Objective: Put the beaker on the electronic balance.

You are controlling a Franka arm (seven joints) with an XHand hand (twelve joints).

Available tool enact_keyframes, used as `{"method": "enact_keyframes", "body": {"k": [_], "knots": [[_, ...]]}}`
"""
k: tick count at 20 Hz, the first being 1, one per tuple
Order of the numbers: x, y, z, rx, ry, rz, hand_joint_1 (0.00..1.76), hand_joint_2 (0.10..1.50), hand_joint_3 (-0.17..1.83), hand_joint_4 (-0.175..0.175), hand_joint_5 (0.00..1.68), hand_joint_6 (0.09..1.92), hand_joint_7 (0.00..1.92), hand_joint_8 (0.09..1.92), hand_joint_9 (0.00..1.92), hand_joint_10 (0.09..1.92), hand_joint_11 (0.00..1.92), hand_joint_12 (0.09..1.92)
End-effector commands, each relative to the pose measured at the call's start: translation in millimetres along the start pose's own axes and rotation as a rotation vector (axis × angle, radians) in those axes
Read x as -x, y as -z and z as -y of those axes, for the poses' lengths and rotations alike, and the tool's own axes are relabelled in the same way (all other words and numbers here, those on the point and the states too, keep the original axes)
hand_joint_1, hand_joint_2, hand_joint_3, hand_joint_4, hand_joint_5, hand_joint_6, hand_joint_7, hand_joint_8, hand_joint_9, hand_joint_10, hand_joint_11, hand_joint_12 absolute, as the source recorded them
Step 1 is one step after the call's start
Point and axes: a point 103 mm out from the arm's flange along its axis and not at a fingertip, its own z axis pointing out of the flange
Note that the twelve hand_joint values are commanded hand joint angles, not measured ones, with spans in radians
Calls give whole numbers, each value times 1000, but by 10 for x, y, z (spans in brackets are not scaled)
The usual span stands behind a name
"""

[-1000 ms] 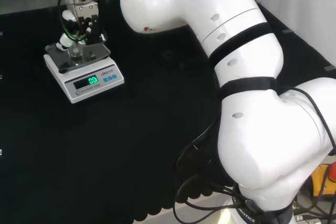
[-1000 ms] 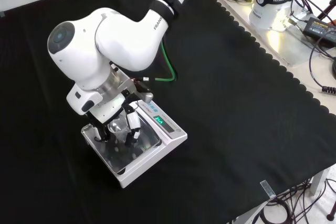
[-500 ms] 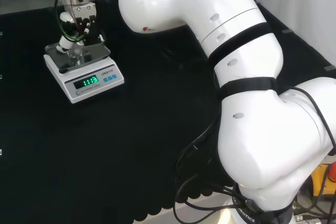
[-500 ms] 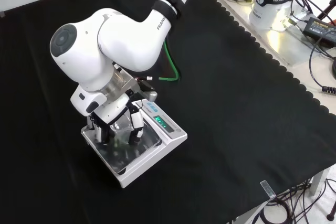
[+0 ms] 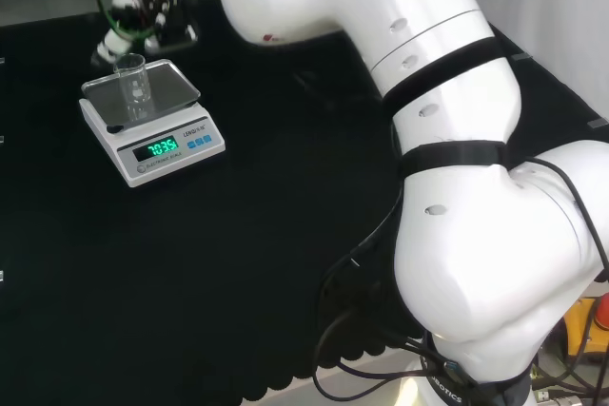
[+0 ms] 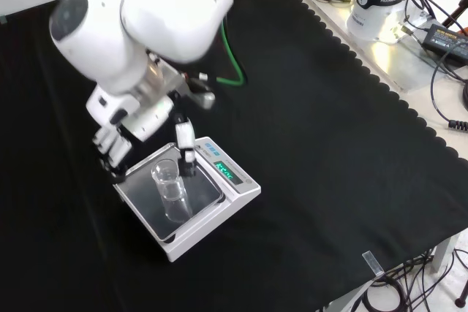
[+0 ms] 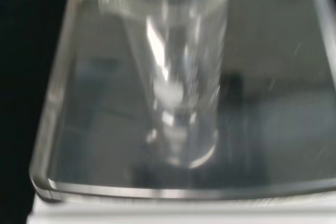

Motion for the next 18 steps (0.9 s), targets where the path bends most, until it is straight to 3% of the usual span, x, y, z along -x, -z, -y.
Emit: {"method": "enact_keyframes", "body": {"k": [1,6,11,14,18], "knots": [[738,1273,1487,92,75,-128,543,706,134,-102,307,318,67,844,5,920,2,1554],[1119,1571,2052,100,183,-322,545,722,118,-96,359,308,154,843,72,954,55,1547],[1473,1590,2339,118,289,-510,547,729,114,-96,369,304,187,846,101,958,74,1544],[1676,1544,2402,130,285,-576,549,736,106,-96,381,297,216,838,131,948,94,1537],[1864,1478,2446,146,242,-624,550,741,102,-96,398,299,234,839,148,944,111,1535]]}}
